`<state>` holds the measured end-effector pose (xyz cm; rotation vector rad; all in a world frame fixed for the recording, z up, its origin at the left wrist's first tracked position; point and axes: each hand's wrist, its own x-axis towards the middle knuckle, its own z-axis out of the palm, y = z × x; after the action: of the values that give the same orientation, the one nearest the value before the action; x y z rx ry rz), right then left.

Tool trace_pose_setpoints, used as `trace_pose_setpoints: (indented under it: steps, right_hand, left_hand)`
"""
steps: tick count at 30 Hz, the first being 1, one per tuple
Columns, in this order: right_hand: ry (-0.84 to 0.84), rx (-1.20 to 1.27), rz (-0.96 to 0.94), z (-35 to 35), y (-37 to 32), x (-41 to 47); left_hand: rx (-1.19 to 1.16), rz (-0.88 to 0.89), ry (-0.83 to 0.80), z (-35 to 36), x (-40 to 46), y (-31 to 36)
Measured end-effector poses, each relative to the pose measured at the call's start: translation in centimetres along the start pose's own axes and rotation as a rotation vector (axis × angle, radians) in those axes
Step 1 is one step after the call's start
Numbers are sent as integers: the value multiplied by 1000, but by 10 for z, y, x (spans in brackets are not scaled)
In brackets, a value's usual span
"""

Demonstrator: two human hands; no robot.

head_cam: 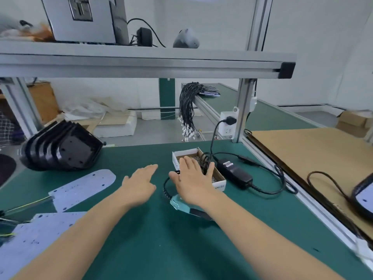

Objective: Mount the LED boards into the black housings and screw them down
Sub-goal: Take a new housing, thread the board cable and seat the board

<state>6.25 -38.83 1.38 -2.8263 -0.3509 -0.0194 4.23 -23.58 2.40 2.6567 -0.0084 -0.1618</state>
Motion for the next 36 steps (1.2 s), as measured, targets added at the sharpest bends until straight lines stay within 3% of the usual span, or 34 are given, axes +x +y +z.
trace_pose_setpoints:
  steps: [3, 9, 16, 24, 30, 34, 36]
  right_hand:
    - [-43, -1, -28, 10, -19, 3]
    - [-102, -62, -55, 22, -35, 0]
    - [-109, -119, -86, 27, -44, -4]
    - [-62, -115, -152, 30, -55, -5]
    - [27, -98, -220, 14, -52, -6]
    - [188, -67, -389, -6, -64, 1]
    - [272, -58, -486, -16, -76, 10]
  left_hand:
    - [57, -52, 47, -10, 0, -28]
    - [660, -197, 300, -44, 26, -110]
    - [1137, -263, 207, -69, 34, -179]
    - [1261, -117, 217, -69, 58, -182]
    - [1269, 78, 300, -82, 54, -169]
    - [1135, 537, 558, -117, 14, -160]
    - [1087, 751, 547, -127, -10, -162]
